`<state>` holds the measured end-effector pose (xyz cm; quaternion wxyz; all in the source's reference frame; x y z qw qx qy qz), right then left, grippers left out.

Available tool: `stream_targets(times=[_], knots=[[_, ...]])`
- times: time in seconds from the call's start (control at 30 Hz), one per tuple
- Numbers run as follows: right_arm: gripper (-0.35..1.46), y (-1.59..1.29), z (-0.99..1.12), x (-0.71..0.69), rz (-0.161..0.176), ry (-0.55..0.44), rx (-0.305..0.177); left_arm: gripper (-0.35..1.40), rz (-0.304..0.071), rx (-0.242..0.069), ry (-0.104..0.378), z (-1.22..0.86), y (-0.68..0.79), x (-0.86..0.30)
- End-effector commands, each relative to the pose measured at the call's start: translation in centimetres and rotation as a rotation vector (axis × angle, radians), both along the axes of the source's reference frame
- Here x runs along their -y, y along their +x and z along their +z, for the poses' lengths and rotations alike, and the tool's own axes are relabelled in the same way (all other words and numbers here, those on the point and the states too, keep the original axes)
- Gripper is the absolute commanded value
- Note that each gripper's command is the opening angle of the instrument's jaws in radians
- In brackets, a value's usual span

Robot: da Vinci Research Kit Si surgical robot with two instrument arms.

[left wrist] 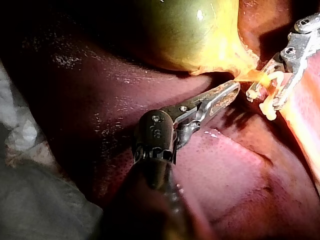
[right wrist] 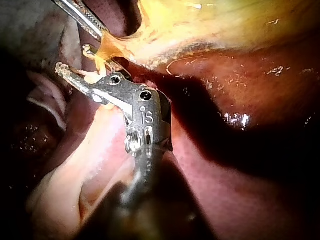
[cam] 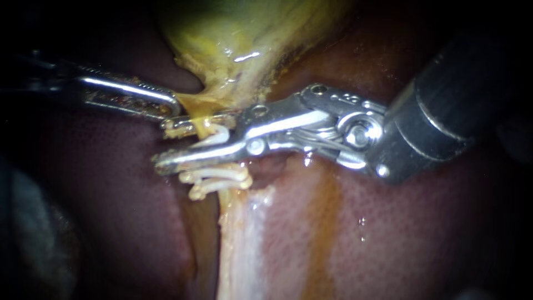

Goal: Clipping third clip left tube

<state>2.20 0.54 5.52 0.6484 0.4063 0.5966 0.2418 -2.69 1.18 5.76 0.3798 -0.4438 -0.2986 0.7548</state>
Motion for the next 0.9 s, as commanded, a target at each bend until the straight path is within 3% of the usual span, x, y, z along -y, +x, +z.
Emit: stream_targets(times=[0.03, 0.17, 0.3, 0.4, 0.5, 0.9], knots=[[0.1, -0.01, 0.0, 0.0, 0.0, 0.007, 0.0, -0.35, 0.0, 0.0, 0.0, 0.0, 0.0, 0.0], [-0.02, -0.03, 0.0, -0.01, -0.002, 0.024, 0.003, -0.35, 0.0, 0.0, 0.0, 0.0, 0.0, 0.0], [-0.35, -0.07, 0.0, -0.01, -0.006, 0.105, 0.022, -0.35, 0.0, 0.0, 0.0, 0.0, 0.0, 0.0], [-0.35, -0.14, 0.0, 0.01, 0.01, 0.135, 0.049, -0.35, 0.0, 0.0, 0.0, 0.0, 0.0, 0.0], [-0.35, -0.17, -0.01, 0.02, 0.004, 0.148, 0.069, -0.35, 0.0, 0.0, 0.0, 0.0, 0.0, 0.0], [-0.35, -0.16, 0.01, 0.03, 0.003, 0.169, 0.078, -0.35, 0.0, 0.0, 0.0, 0.01, 0.0, -0.01]])
